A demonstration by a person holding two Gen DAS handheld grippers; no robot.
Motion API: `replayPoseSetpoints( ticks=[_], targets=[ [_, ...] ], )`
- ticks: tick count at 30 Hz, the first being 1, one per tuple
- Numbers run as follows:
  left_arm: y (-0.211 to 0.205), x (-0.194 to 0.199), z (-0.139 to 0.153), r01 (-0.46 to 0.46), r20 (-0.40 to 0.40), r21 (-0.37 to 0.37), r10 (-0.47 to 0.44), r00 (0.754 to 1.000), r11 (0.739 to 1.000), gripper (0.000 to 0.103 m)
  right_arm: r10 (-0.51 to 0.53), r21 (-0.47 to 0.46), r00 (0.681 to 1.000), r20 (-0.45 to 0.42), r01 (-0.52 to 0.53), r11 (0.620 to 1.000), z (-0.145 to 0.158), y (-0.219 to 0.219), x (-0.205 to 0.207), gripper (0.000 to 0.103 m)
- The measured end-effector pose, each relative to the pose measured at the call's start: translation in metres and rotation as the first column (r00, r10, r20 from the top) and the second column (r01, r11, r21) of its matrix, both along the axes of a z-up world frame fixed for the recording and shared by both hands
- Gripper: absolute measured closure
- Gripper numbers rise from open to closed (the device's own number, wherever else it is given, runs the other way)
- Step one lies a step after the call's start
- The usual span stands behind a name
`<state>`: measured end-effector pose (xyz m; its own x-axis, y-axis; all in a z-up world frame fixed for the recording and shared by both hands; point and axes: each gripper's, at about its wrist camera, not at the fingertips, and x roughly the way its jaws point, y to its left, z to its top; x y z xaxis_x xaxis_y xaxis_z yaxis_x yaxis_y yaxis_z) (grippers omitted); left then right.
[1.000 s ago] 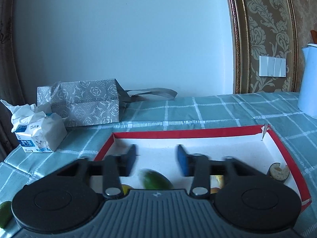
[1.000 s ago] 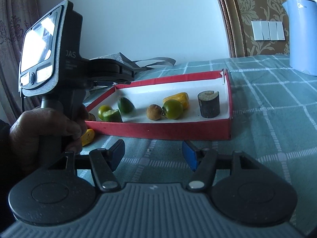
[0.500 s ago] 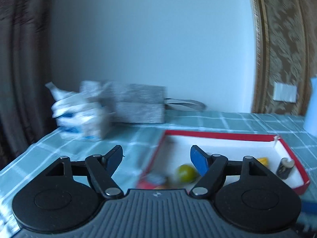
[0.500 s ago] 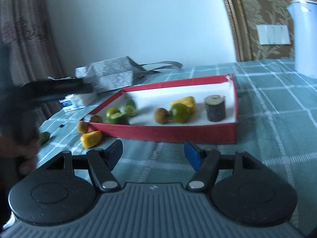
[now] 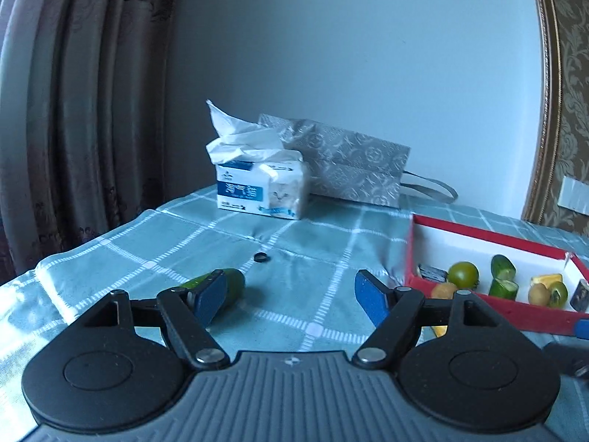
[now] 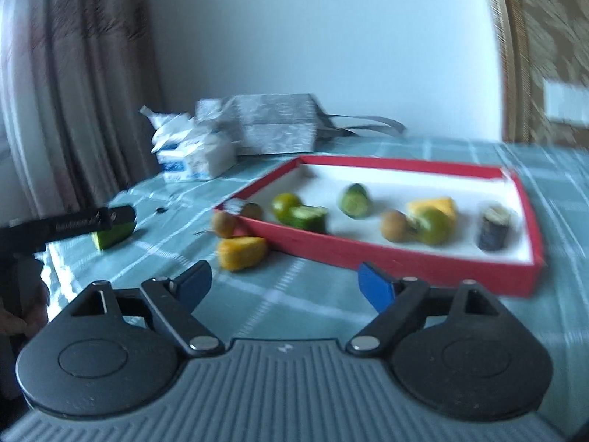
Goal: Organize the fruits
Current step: 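Grasp the second yellow papaya chunk beside the tray with the right tool, then grasp the brown round fruit with the left tool while the right tool holds the yellow chunk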
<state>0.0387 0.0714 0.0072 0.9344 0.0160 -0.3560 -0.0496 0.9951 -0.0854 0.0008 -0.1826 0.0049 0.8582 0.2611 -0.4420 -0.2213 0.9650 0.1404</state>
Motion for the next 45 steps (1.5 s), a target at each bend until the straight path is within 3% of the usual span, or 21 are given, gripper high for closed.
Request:
replayPoseSetpoints(
  ticks=[8, 20, 24, 32, 37, 45],
  targets=[
    [0.008, 0.0, 0.001, -0.006, 0.004, -0.046, 0.007, 1.0, 0.999, 0.027, 0.028, -0.108, 0.999, -0.047, -0.033, 0.994, -0.004, 0.043, 0.044, 0.012],
    [0.019, 0.004, -0.001, -0.007, -0.033, -0.121, 0.003, 0.999, 0.993, 0.027, 0.033, -0.161, 0.989, -0.147, -0.057, 0.985, -0.012, 0.07, 0.076, 0.013],
    [0.02, 0.005, -0.001, -0.005, -0.045, -0.134, -0.001, 0.999, 0.991, 0.027, -0.013, -0.155, 0.983, -0.185, -0.016, 0.988, -0.017, 0.075, 0.082, 0.026],
    [0.023, 0.009, -0.004, 0.004, -0.075, -0.171, -0.018, 0.997, 0.985, 0.027, -0.056, -0.144, 0.984, -0.17, 0.031, 0.989, -0.016, 0.076, 0.083, 0.058],
    [0.023, 0.008, -0.004, 0.006, -0.074, -0.168, -0.019, 0.997, 0.986, 0.027, -0.056, -0.151, 0.987, -0.15, 0.033, 0.988, -0.016, 0.08, 0.08, 0.059],
    [0.023, 0.009, -0.004, 0.003, -0.07, -0.16, -0.015, 0.997, 0.987, 0.027, -0.012, -0.071, 0.993, -0.117, 0.004, 0.997, -0.003, 0.063, 0.043, 0.06]
  ],
)
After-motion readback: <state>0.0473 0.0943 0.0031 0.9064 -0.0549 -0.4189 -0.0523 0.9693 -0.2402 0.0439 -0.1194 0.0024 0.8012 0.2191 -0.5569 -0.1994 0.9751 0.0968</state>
